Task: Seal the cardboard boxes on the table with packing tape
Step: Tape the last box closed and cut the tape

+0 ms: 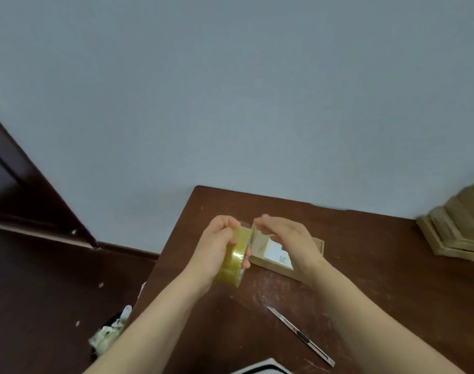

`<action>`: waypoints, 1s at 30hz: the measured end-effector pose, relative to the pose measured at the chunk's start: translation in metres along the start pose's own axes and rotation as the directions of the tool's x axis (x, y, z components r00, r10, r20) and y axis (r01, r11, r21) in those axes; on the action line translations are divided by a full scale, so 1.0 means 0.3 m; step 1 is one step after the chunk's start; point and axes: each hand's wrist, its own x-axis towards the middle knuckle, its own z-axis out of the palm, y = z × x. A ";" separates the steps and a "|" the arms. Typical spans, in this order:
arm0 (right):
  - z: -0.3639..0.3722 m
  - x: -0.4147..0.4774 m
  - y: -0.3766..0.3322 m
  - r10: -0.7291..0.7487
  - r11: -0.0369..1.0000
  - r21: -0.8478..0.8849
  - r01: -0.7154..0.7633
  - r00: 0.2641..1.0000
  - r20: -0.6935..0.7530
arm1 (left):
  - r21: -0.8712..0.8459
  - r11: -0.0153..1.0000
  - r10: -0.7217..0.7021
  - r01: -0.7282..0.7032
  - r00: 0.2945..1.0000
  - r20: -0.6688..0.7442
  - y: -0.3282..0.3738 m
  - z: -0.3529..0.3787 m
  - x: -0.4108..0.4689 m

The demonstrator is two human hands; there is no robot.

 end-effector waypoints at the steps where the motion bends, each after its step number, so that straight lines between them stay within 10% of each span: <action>1: 0.008 -0.006 -0.018 -0.013 1.000 0.003 0.012 0.999 0.051 | 0.000 1.000 0.014 -0.014 1.000 0.013 -0.001 0.012 0.004; 19: 0.024 -0.021 -0.058 -0.386 0.876 -0.377 0.300 0.906 -0.174 | 0.208 0.956 0.194 -0.208 0.977 0.085 -0.032 0.063 0.045; 30: 0.001 -0.017 -0.096 -0.299 0.951 -0.136 0.277 0.937 -0.181 | 0.081 0.987 0.146 -0.139 0.986 -0.085 -0.014 0.078 0.046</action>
